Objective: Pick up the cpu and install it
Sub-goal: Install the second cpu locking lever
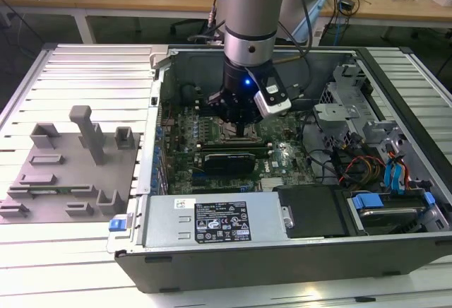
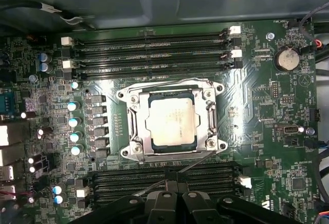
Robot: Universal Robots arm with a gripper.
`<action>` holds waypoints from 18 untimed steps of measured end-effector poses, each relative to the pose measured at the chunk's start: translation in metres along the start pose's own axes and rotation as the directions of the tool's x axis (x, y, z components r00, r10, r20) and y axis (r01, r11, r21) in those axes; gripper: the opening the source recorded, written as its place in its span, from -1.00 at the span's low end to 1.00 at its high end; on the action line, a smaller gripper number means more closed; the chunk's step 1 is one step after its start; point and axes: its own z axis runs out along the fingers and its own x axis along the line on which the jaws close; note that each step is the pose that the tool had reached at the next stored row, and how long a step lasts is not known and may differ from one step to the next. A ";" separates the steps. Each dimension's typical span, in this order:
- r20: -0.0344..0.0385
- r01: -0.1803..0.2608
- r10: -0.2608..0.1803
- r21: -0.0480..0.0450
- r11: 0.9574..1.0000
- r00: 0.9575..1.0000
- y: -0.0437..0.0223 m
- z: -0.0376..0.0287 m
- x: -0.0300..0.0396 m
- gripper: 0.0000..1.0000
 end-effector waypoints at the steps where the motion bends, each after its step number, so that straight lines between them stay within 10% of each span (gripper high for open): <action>1: 0.000 0.000 0.000 0.000 1.000 1.000 0.0000 0.0005 0.0009 -0.79; 18: 0.000 -0.001 0.001 0.000 1.000 1.000 -0.0008 0.0059 0.0135 -0.79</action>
